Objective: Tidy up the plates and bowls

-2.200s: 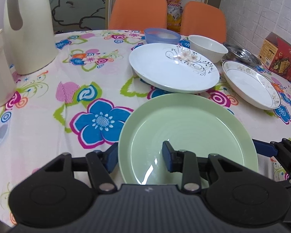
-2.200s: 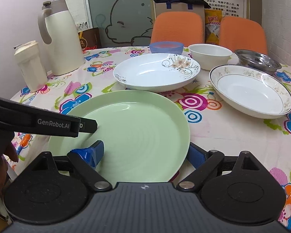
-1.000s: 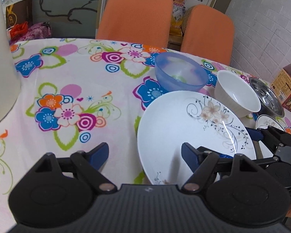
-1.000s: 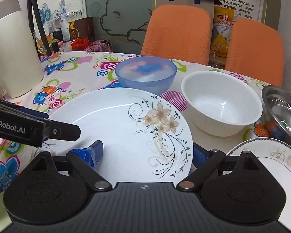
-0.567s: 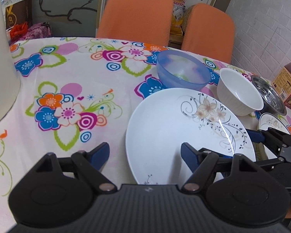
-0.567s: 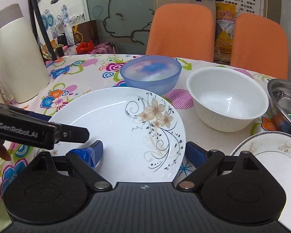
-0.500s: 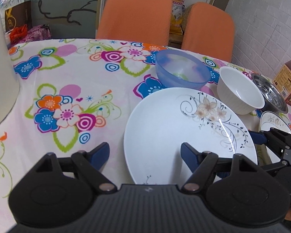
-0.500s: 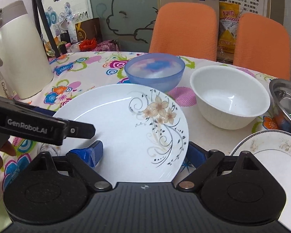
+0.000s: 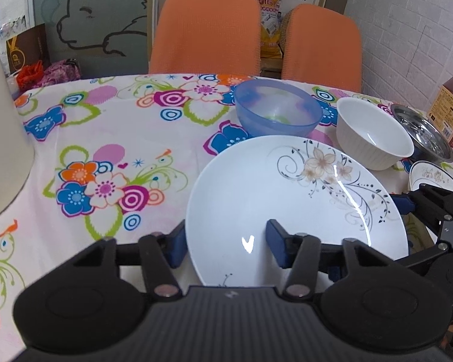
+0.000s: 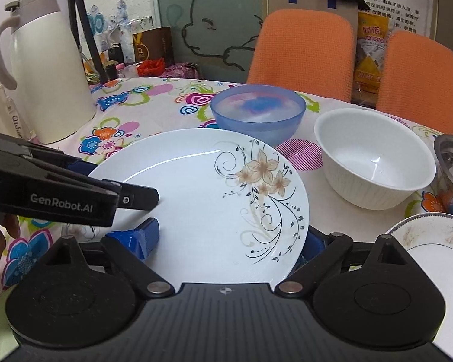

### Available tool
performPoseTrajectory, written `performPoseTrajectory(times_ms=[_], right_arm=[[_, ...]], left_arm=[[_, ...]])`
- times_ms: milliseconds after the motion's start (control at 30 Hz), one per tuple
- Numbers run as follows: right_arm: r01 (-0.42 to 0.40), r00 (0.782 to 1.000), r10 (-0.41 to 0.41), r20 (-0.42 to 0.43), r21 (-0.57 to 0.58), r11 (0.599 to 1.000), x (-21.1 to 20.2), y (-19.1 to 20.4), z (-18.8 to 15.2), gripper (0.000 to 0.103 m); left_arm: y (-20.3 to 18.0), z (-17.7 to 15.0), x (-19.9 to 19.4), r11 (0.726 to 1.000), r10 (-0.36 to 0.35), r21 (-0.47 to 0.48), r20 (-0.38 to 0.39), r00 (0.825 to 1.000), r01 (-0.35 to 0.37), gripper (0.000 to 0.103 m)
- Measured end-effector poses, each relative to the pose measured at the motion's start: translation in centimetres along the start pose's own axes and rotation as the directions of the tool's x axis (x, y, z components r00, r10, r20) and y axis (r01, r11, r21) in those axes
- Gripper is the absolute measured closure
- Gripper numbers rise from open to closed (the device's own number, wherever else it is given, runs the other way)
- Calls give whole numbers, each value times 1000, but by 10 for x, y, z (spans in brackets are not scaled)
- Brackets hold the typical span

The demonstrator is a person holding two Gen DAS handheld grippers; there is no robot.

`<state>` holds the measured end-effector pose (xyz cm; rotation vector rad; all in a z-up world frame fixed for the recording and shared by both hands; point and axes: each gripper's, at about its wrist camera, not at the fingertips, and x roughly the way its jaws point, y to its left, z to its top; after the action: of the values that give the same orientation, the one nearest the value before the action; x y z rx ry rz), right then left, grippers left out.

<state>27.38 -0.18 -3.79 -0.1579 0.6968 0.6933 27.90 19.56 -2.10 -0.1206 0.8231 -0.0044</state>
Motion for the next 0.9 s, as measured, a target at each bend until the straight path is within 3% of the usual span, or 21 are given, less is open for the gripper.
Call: performPoseTrajectory(times_ms=[133, 267, 367, 667, 900], right_arm=[[-23, 999, 24, 43, -24, 999, -6, -6, -7, 30], [-2, 999, 2, 32, 8, 1000, -4, -3, -2, 30], [-34, 999, 32, 34, 72, 997, -8, -8, 3, 30], [-19, 996, 12, 93, 71, 997, -43, 6, 8, 30], [-19, 995, 9, 103, 90, 996, -87, 27, -22, 30]], left_arm=[[5, -2, -2, 999, 20, -38, 25, 1000, -19, 68], [3, 2, -3, 997, 40, -59, 8, 999, -40, 71], [0, 6, -10, 998, 46, -54, 23, 999, -45, 80], [-10, 8, -50, 999, 45, -23, 92, 995, -43, 81], [-27, -26, -94, 999, 31, 6, 109, 994, -32, 81]])
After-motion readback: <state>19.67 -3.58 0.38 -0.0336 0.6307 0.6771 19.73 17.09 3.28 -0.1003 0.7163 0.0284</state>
